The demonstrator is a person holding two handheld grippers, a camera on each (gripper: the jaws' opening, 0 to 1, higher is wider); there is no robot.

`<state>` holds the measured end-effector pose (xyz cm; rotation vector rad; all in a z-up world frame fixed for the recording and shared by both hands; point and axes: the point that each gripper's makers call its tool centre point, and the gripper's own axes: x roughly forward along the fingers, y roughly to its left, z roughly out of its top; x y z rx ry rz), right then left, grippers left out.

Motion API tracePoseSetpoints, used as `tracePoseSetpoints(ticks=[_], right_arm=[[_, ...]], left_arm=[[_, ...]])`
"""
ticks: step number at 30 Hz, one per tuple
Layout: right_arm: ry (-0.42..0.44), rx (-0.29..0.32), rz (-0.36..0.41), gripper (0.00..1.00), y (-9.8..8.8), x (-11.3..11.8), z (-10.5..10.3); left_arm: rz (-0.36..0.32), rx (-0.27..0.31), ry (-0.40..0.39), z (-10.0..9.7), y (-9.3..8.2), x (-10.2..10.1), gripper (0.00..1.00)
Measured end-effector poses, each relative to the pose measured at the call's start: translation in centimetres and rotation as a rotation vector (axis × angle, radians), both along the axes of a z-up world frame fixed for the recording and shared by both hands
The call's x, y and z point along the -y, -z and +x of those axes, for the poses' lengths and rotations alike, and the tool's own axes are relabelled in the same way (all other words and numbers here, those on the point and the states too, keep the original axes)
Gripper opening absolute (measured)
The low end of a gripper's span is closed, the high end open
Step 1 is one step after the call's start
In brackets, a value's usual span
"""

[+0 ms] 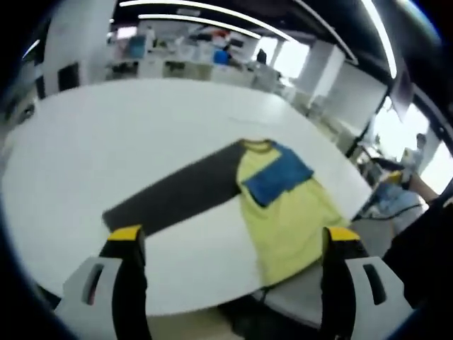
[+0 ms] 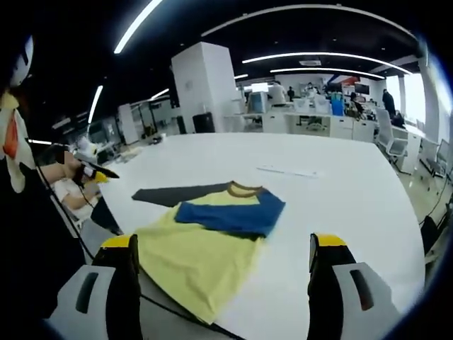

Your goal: Fold the garment on the visible template until the final outline fits inside the template.

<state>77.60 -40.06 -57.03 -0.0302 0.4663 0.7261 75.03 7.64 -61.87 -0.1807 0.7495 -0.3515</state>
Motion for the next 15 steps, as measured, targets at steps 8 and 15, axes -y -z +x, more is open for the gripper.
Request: tracePoseSetpoints(ticks=[8,15], right_arm=[[0.025,-0.008,0.010,1.00,0.2,-0.9,0.5],[0.030,-0.017,0.007,1.00,0.5,-1.6,1.1]], left_arm=[[0.094,-0.025,-0.072,1.7,3.3,-4.7,0.96],[0.094,-0.044,-0.095,3.1,5.1,-6.2,0.93]])
